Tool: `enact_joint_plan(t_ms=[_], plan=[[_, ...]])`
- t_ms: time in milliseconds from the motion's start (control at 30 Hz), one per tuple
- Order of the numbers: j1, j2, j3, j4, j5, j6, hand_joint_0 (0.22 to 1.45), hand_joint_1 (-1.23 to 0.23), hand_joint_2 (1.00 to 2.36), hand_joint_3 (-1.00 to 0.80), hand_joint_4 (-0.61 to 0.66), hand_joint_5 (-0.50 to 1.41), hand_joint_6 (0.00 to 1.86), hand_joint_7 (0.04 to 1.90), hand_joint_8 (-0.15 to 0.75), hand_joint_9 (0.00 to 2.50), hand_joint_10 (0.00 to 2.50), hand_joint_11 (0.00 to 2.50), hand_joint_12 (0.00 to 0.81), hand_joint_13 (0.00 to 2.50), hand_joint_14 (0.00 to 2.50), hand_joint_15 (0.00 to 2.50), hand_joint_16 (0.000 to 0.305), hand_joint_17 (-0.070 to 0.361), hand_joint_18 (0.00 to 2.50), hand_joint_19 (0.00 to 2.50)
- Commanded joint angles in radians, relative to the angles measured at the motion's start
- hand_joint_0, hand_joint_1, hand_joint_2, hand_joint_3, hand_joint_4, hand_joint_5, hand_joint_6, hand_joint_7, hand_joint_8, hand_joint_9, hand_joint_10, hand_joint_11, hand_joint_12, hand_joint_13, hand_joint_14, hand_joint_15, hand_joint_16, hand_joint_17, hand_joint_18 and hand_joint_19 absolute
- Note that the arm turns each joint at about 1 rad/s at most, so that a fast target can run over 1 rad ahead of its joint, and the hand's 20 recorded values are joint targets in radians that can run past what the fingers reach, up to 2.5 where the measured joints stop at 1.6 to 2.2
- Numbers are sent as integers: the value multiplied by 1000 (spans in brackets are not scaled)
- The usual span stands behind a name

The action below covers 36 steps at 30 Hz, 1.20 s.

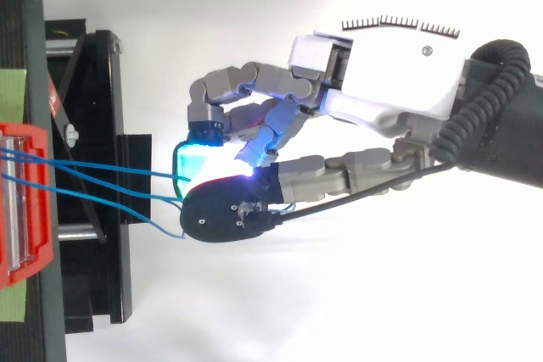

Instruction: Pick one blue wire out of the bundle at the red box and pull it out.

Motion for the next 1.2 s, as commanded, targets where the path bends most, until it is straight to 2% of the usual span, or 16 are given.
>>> enact_joint_plan(t_ms=[0,200,567,900,1167], plan=[[0,8,0,-1,6,-29,573,-744,1019,-67,49,-35,623,1431,248,879,19,515,386,310,4,108,61,138,287,330],[0,15,0,-1,27,-60,573,-743,1019,-75,37,-36,622,1429,245,838,18,481,387,266,3,90,61,138,236,292],[-3,13,-1,-1,93,-80,571,-739,1019,-78,21,-37,620,1425,247,827,21,480,389,252,4,85,62,140,212,290],[5,13,0,0,96,-83,572,-743,1020,-77,18,-37,618,1440,243,830,18,485,386,251,1,76,62,140,203,281],[5,13,-1,0,96,-83,573,-746,1021,-77,10,-38,621,1426,241,837,19,495,382,252,3,79,62,140,202,274]])
